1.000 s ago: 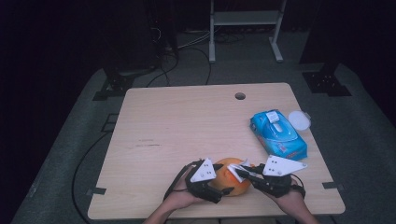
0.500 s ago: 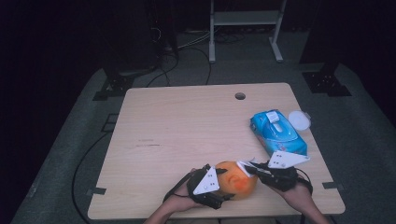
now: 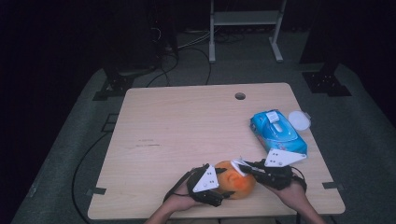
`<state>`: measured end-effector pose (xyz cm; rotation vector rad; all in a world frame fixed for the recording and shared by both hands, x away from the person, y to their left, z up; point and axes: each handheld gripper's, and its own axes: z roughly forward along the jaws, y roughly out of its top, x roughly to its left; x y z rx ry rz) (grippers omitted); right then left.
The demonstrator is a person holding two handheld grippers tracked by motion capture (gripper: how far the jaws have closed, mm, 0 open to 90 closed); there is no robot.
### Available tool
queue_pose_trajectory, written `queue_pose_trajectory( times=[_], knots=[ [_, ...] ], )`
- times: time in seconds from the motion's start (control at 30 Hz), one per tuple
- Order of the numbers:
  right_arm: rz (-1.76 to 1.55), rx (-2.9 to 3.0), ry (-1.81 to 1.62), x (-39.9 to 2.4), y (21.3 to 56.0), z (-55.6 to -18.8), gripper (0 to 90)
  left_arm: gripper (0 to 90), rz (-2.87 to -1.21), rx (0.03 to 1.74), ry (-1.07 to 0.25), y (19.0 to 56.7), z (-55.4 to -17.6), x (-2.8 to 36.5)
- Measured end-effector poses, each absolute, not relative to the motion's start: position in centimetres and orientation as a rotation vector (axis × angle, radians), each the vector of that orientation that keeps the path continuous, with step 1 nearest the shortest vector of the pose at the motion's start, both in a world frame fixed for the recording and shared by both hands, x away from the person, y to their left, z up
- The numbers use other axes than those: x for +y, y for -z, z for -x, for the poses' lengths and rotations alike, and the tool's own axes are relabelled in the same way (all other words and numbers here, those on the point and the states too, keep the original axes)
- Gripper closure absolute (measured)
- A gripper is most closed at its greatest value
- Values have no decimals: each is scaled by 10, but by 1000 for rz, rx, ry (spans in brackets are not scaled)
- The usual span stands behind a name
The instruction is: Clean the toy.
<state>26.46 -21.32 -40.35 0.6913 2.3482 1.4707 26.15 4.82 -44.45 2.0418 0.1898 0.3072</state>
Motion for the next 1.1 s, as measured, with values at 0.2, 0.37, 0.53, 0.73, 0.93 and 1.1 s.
queue_pose_trajectory(
  times=[0.2, 0.37, 0.53, 0.73, 0.93, 1.1],
  knots=[
    [-831, 2294, -1497, -244, 417, -266, 833, 310, -1976, 316, -218, 446, -279, 61],
    [-847, 2313, -1477, -246, 425, -263, 833, 309, -1933, 382, -167, 447, -288, 65],
    [-773, 2304, -1518, -225, 416, -261, 833, 298, -1928, 445, -166, 446, -289, 61],
    [-623, 2287, -1489, -191, 399, -255, 833, 280, -1943, 508, -213, 443, -285, 49],
    [-457, 2318, -1395, -159, 392, -250, 833, 286, -1984, 453, -296, 441, -277, 35],
    [-464, 2305, -1385, -166, 394, -252, 835, 304, -1950, 474, -245, 444, -281, 41]
  ],
)
